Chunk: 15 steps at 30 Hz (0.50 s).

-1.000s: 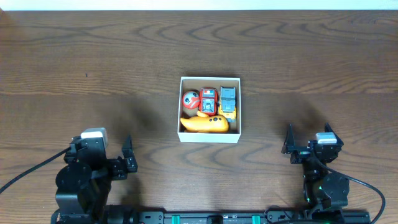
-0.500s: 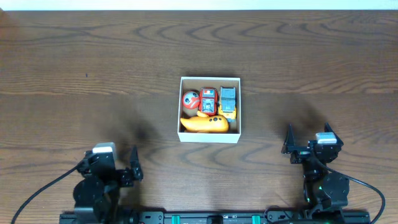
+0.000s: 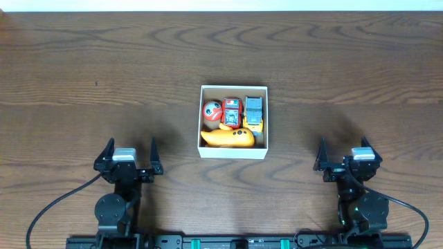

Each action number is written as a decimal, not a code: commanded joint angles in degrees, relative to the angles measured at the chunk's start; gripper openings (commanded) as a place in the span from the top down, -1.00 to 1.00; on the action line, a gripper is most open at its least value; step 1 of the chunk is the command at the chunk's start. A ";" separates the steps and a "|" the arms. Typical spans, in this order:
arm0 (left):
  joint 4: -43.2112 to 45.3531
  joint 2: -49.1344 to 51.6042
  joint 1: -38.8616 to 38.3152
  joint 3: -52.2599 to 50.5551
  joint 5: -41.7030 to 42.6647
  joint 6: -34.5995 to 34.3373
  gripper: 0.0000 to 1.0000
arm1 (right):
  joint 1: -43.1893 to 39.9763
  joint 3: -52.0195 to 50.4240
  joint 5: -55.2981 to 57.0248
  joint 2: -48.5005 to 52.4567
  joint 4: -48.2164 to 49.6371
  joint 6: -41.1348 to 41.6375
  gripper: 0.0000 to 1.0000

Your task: Pack container

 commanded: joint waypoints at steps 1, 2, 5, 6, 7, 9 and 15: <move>2.56 -0.48 -0.11 -2.62 -0.07 3.87 -0.96 | -0.59 -0.20 -0.63 -0.44 -0.20 -0.61 -0.99; 0.83 -0.48 -0.11 -2.51 -0.09 3.87 -0.96 | -0.59 -0.20 -0.61 -0.44 -0.20 -0.61 -0.99; -3.10 -0.46 -0.13 -2.51 -0.09 3.17 -0.96 | -0.59 -0.20 -0.63 -0.44 -0.20 -0.61 -0.98; -3.02 -0.46 -0.13 -2.51 -0.09 2.49 -0.96 | -0.59 -0.20 -0.63 -0.44 -0.20 -0.61 -0.98; -2.99 -0.46 -0.13 -2.51 -0.09 2.32 -0.96 | -0.59 -0.20 -0.61 -0.44 -0.20 -0.61 -0.98; -2.99 -0.46 -0.13 -2.51 -0.07 2.32 -0.96 | -0.59 -0.20 -0.61 -0.44 -0.20 -0.61 -0.98; -2.97 -0.31 -0.11 -2.51 -0.09 2.34 -0.96 | -0.59 -0.20 -0.61 -0.44 -0.20 -0.61 -0.98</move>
